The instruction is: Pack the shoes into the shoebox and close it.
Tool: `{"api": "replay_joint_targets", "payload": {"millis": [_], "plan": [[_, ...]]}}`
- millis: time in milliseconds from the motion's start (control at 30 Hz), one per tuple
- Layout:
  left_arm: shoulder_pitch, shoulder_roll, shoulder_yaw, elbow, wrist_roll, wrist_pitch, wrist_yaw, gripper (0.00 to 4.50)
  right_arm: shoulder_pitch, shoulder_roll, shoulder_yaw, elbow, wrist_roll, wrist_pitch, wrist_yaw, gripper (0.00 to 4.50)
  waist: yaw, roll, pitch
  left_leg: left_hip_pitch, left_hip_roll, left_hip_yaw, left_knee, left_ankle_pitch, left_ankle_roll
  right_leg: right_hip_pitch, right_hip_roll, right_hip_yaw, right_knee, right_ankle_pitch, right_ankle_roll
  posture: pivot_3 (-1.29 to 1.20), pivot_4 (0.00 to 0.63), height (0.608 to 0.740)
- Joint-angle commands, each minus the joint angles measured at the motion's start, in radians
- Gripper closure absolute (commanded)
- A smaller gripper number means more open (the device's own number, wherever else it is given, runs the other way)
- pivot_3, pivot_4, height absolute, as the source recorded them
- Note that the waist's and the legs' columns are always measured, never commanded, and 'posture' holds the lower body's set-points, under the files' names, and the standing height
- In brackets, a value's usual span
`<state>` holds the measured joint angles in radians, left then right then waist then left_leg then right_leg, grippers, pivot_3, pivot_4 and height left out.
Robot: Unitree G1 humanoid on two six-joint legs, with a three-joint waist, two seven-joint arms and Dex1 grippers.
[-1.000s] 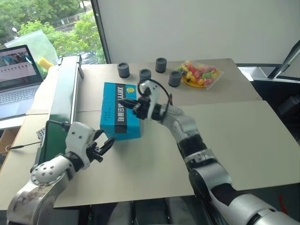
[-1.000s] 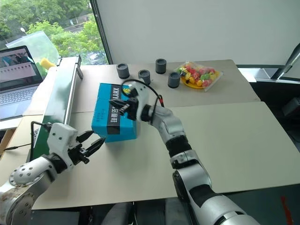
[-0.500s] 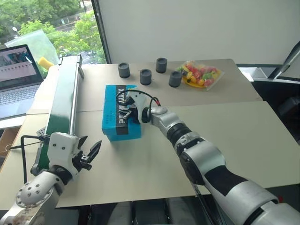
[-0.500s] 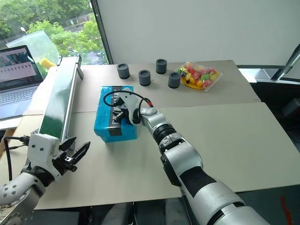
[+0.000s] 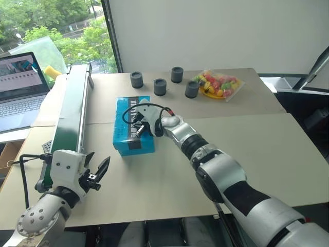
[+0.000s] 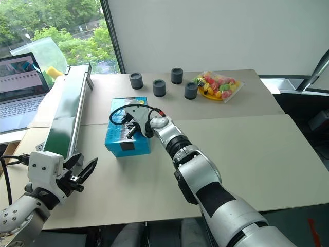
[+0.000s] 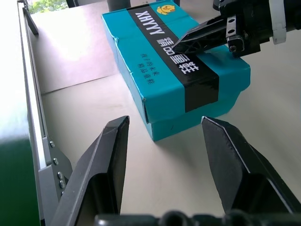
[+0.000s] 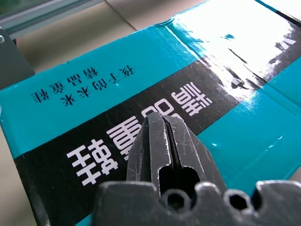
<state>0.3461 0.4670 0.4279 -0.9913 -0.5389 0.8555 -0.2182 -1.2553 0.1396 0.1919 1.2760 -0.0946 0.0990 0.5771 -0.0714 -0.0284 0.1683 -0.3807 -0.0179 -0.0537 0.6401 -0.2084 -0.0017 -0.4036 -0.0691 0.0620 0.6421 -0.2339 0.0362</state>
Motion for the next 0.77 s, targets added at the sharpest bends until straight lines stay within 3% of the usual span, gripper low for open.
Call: {"api": "replay_joint_targets", "payload": {"millis": [33, 167, 333, 400, 500, 600, 767], "plan": [[-0.014, 0.003, -0.004, -0.035, 0.005, -0.018, 0.011, 1.90, 0.037, 0.161, 0.074, 0.058, -0.085, 0.010, -0.012, 4.47, 0.000, 0.001, -0.001, 0.000, 0.000, 0.000, 0.000, 0.000, 0.000, 0.000, 0.000, 0.000, 0.000, 0.000, 0.000, 0.00, 0.150, 0.740], [-0.027, -0.011, -0.019, -0.035, 0.005, -0.026, 0.025, 1.90, 0.012, 0.136, 0.021, 0.033, -0.037, 0.010, -0.017, 4.47, 0.001, 0.001, -0.003, 0.002, 0.000, 0.000, 0.000, 0.000, 0.000, 0.002, 0.000, 0.000, 0.000, 0.000, 0.000, 0.00, 0.150, 0.740], [-0.039, -0.033, -0.031, -0.042, 0.024, -0.039, 0.052, 1.90, -0.079, 0.016, -0.275, -0.125, 0.274, 0.168, 0.066, 4.47, 0.002, 0.001, -0.002, -0.001, 0.000, -0.001, 0.000, 0.000, 0.000, 0.000, 0.001, 0.000, 0.000, 0.000, 0.000, 0.00, 0.150, 0.740], [-0.053, -0.067, -0.034, -0.042, 0.026, -0.046, 0.084, 1.90, -0.043, -0.114, -0.449, -0.392, 0.493, 0.392, 0.080, 4.47, 0.002, 0.000, -0.001, -0.006, 0.001, -0.001, 0.000, 0.000, 0.000, -0.005, 0.001, 0.000, 0.000, 0.000, 0.000, 0.00, 0.150, 0.740], [-0.071, -0.100, -0.037, -0.035, 0.038, -0.057, 0.109, 1.90, 0.047, -0.206, -0.560, -0.673, 0.646, 0.607, 0.027, 4.47, 0.032, 0.000, 0.002, -0.021, 0.001, -0.004, 0.003, 0.000, 0.000, -0.019, -0.001, -0.003, 0.002, 0.001, 0.000, 0.00, 0.150, 0.740], [-0.102, -0.140, -0.036, -0.008, 0.037, -0.069, 0.143, 1.90, 0.180, -0.270, -0.573, -0.917, 0.699, 0.752, -0.046, 4.47, 0.042, -0.001, -0.001, -0.026, 0.000, -0.004, 0.002, -0.001, 0.001, -0.020, -0.004, -0.009, -0.002, 0.000, 0.001, 0.00, 0.150, 0.740], [-0.171, -0.165, -0.024, 0.058, 0.033, -0.087, 0.160, 1.90, 0.420, -0.336, -0.431, -1.158, 0.565, 0.763, -0.183, 4.47, 0.027, -0.001, -0.002, -0.025, 0.000, 0.000, 0.001, -0.002, 0.002, -0.020, -0.006, -0.003, 0.000, 0.000, 0.001, 0.00, 0.150, 0.740]]}}
